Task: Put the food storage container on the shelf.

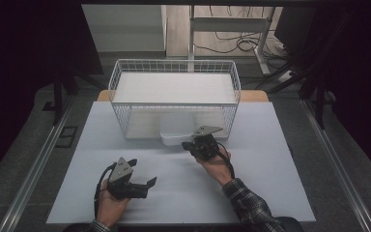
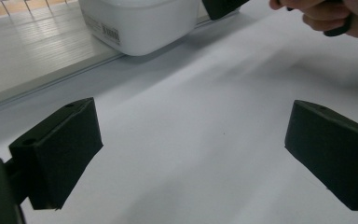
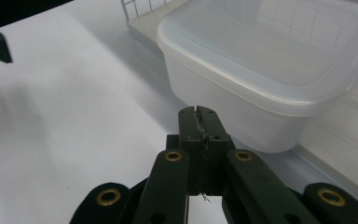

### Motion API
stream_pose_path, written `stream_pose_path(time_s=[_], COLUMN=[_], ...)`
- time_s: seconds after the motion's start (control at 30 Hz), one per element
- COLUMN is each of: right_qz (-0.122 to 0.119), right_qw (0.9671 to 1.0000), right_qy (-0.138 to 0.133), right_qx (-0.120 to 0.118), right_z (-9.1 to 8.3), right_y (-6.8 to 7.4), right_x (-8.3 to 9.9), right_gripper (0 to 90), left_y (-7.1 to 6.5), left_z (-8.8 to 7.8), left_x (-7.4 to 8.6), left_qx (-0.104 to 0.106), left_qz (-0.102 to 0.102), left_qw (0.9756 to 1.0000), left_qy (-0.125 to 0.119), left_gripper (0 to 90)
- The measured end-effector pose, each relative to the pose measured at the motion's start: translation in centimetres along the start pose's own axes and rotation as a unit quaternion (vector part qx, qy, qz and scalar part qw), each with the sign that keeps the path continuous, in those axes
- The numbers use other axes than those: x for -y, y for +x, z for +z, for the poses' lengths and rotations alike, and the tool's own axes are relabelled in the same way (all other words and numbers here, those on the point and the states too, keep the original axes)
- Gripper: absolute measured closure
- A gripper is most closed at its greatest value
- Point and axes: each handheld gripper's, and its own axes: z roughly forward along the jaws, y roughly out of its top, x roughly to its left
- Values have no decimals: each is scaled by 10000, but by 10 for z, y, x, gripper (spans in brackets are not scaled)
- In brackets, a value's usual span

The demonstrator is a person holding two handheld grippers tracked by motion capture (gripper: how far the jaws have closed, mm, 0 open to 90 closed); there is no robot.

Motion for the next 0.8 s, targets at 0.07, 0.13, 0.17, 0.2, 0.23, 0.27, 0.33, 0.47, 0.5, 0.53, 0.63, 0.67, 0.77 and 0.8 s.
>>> stream_pose_path(time_s=[0.07, 0.13, 0.17, 0.2, 0.23, 0.27, 0.33, 0.47, 0.5, 0.53, 0.63, 0.67, 0.77, 0.8], right_qz=[59, 95, 97, 104, 113, 146, 182, 193, 164, 138, 121, 91, 28, 0], right_qw=[10000, 9999, 9999, 9999, 9999, 9999, 9998, 9998, 9998, 9999, 9999, 9999, 9999, 9999], right_qy=[14, 55, 67, 86, 84, 78, 70, 55, 60, 60, 61, 46, 28, 25], right_qx=[-21, -29, -15, 0, 5, 11, 16, 6, 8, 25, 57, 70, 101, 115], right_z=[5, 11, 12, 15, 16, 18, 21, 27, 28, 30, 34, 35, 39, 40], right_y=[-2, -4, -4, -5, -6, -7, -9, -10, -10, -10, -11, -11, -11, -11], right_x=[-1, -1, -2, -2, -2, -2, -3, -7, -8, -10, -14, -15, -20, -21], right_gripper=[888, 888, 888, 888, 889, 888, 889, 889, 889, 889, 889, 889, 889, 889], left_y=[0, 0, 0, 0, 0, 0, 1, 0, 0, 0, 0, 0, 0, 0], left_z=[0, 1, 1, 2, 2, 2, 4, 6, 6, 6, 7, 7, 8, 9], left_x=[0, 1, 1, 1, 1, 1, 1, 2, 2, 2, 2, 2, 2, 2], left_qx=[43, 78, 112, 133, 155, 169, 207, 233, 233, 231, 239, 243, 227, 219], left_qz=[-30, -35, -40, -42, -41, -45, -55, -51, -44, -39, -49, -49, -42, -43], left_qw=[10000, 10000, 9999, 9999, 9999, 9998, 9998, 9997, 9997, 9997, 9997, 9997, 9997, 9997], left_qy=[-12, -18, -29, -36, -44, -47, -45, -18, -13, -16, -15, -7, 29, 40], left_gripper=[33, 33, 33, 33, 33, 33, 33, 33, 33, 33, 33, 33, 34, 34])
